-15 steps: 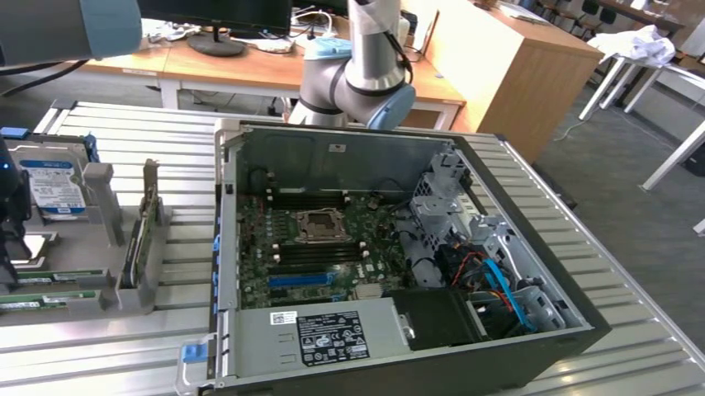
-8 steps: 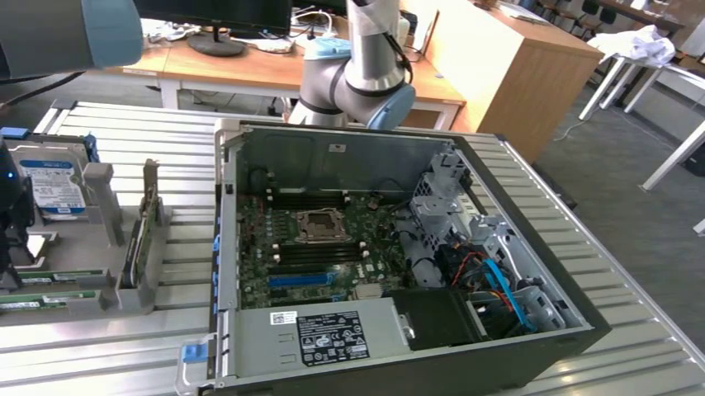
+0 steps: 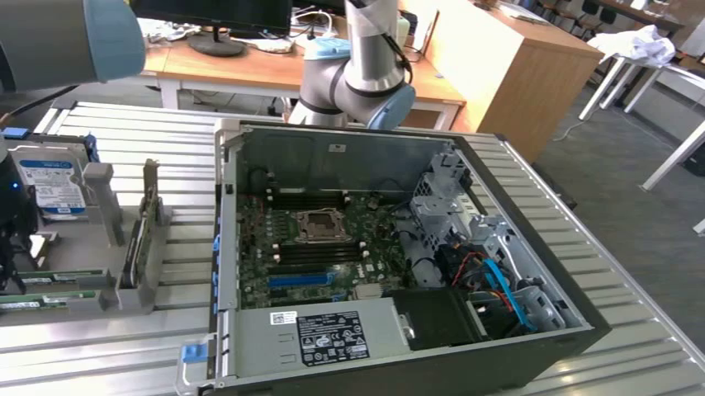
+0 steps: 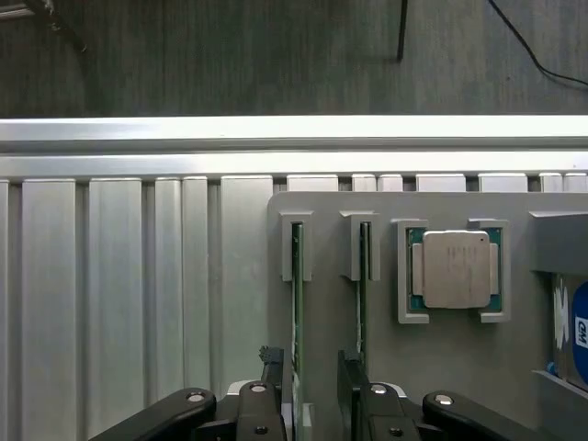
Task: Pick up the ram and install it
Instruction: 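Pick up the ram and move it above insertion slot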
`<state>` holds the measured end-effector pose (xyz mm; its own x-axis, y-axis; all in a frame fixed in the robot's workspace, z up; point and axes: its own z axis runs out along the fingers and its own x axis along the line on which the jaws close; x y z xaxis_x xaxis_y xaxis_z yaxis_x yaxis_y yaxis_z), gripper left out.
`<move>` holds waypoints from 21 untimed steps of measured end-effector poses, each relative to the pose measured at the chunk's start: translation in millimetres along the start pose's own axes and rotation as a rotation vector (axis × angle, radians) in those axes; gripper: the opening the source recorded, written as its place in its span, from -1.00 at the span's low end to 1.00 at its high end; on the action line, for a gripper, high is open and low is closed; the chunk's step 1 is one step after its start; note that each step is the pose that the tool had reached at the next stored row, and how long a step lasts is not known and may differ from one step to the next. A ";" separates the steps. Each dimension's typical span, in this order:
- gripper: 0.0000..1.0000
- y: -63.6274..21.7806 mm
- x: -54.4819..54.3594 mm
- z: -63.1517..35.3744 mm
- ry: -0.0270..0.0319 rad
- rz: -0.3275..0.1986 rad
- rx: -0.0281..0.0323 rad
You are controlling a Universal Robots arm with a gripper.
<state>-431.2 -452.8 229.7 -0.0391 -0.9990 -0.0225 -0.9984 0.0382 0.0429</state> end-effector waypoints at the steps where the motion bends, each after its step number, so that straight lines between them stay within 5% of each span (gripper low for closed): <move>1: -0.25 -0.1 0.0 1.5 0.0000 0.000 -0.0001; 21: -0.25 -1.1 0.7 26.8 0.0002 0.000 -0.0003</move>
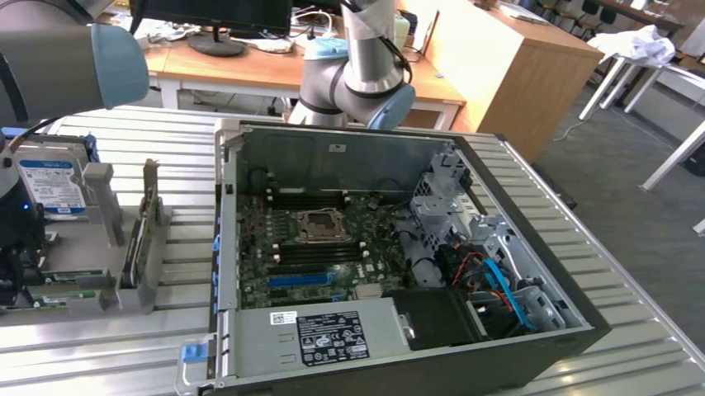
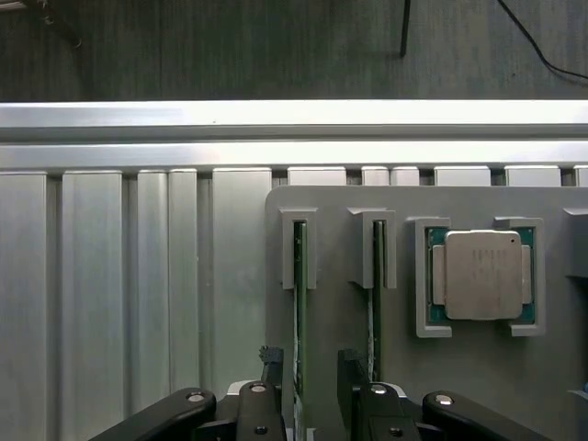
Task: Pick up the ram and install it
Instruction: 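Pick up the ram and move it above insertion slot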
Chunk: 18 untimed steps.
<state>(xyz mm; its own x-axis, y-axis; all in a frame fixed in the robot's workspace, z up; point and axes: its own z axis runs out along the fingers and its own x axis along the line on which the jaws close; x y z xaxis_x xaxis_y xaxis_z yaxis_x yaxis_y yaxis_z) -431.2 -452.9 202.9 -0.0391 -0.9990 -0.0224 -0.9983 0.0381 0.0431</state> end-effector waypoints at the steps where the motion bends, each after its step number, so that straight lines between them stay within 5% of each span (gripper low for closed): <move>1: -0.25 0.0 0.0 0.0 0.0000 0.000 -0.0001; 18: -0.25 -13.0 2.3 1.8 -0.0002 0.000 0.0002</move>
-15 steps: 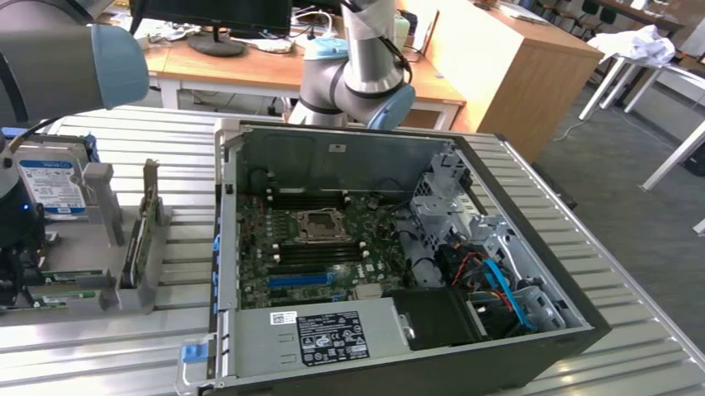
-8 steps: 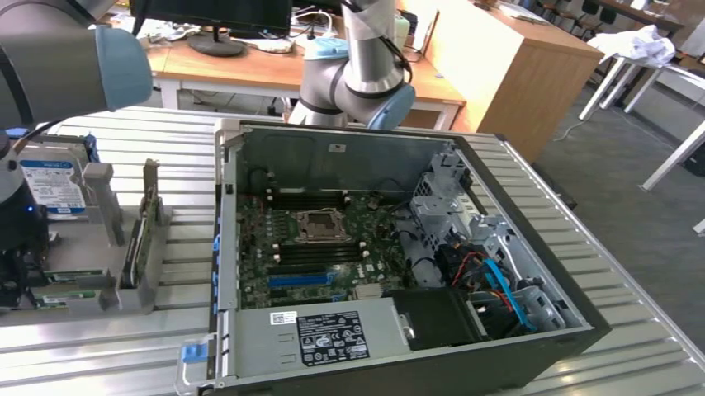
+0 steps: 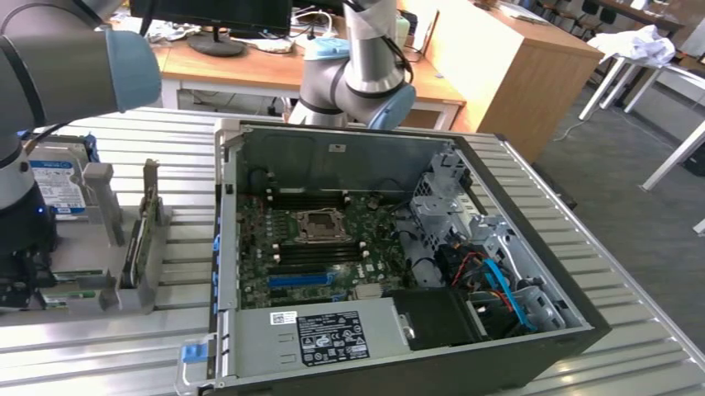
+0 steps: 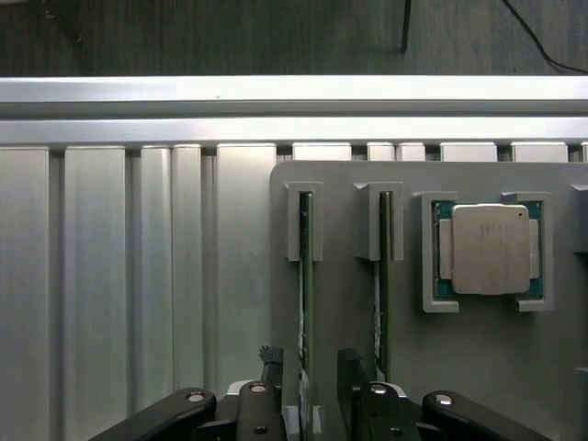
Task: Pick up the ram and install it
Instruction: 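Pick up the ram and move it above insertion slot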
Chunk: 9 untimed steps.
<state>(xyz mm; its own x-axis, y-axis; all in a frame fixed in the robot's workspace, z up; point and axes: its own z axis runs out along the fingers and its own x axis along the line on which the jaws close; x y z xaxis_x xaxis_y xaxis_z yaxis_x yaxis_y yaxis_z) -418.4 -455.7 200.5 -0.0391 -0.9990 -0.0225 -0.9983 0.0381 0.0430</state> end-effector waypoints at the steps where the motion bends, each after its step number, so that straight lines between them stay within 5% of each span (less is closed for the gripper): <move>1: -0.25 -1.1 0.2 0.0 0.0000 0.000 0.0000; 9: -0.25 -5.6 0.9 0.0 -0.0003 0.000 -0.0001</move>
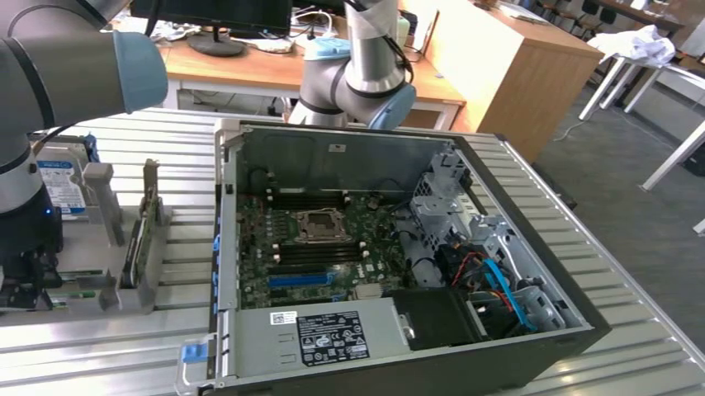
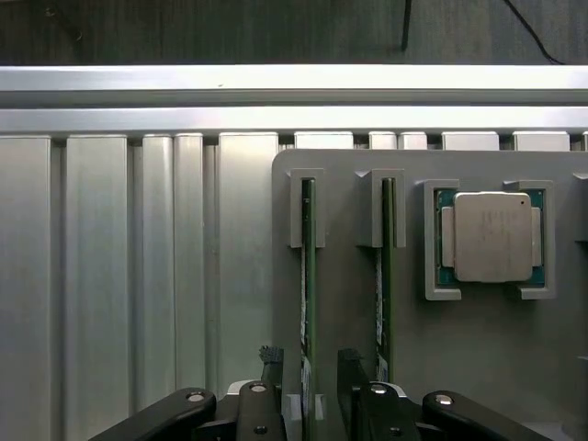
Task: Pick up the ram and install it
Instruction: 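Pick up the ram and move it above insertion slot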
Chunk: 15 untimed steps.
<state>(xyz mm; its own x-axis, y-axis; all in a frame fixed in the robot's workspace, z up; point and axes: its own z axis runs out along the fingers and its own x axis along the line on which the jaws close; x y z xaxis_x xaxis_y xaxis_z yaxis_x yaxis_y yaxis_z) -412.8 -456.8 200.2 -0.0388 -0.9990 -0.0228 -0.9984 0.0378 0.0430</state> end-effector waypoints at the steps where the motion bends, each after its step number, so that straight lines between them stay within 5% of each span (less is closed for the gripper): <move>1: -0.25 0.0 0.0 -0.1 0.0001 0.000 -0.0001; 15: -0.25 -5.7 0.8 -0.3 0.0000 0.000 -0.0009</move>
<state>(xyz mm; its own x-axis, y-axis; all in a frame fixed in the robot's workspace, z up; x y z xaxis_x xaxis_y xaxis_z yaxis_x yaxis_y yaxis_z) -407.2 -457.8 200.2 -0.0389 -0.9990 -0.0228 -0.9983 0.0379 0.0439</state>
